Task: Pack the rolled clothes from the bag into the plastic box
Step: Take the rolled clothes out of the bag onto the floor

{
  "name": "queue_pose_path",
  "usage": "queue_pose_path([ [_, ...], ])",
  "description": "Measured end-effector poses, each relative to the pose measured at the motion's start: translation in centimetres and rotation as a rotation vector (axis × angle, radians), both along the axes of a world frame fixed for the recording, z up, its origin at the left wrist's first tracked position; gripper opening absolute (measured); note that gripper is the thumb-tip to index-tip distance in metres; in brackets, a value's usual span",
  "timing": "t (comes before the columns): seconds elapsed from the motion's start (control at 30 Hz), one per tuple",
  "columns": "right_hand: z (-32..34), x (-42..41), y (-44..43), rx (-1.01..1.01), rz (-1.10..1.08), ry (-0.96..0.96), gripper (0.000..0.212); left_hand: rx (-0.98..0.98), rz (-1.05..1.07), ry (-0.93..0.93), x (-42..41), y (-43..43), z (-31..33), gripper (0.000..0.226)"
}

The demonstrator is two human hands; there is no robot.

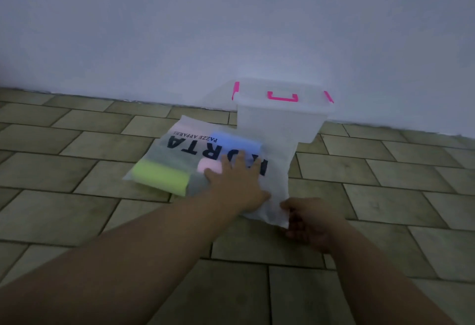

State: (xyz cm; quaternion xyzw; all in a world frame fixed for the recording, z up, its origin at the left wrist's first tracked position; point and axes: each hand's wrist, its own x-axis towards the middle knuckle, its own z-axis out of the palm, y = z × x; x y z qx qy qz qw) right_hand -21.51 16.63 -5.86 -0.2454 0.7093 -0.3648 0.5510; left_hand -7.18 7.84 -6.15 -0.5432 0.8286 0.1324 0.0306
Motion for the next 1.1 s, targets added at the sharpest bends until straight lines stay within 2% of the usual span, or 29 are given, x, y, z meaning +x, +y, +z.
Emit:
queue_pose_path([
  [0.07, 0.0, -0.4, 1.2, 0.037, 0.077, -0.057, 0.027, -0.115, -0.136, 0.052, 0.6, 2.0, -0.5, 0.077],
  [0.17, 0.1, 0.1, 2.4, 0.061, 0.166, -0.145, 0.02, -0.242, -0.318, 0.216, 2.6, 4.7, -1.5, 0.053],
  [0.27, 0.2, 0.1, 2.3, 0.014, 0.164, -0.125, 0.015, -0.302, -0.451, 0.232, 3.6, 6.2, -2.2, 0.043],
  [0.47, 1.7, -0.5, 1.6, -0.102, 0.181, -0.051, 0.016, -0.426, -0.476, 0.367, 1.5, 5.2, -0.4, 0.029],
  [0.63, 1.1, -0.4, 2.5, -0.047, 0.178, -0.015, 0.013, -0.334, -0.584, 0.365, 1.3, 4.9, -0.3, 0.034],
  [0.77, -0.4, 0.1, 4.1, 0.006, 0.165, -0.041, 0.014, -0.266, -0.675, 0.344, 1.8, 5.5, -0.8, 0.02],
  [0.9, -0.9, -0.2, 4.4, 0.065, 0.19, -0.099, 0.02, -0.21, -0.691, 0.349, 1.9, 5.7, -0.9, 0.015],
  [1.1, 0.3, -3.1, -3.6, 0.049, 0.094, 0.174, 0.015, -0.16, -0.612, 0.449, 1.8, 5.4, -0.3, 0.01],
])
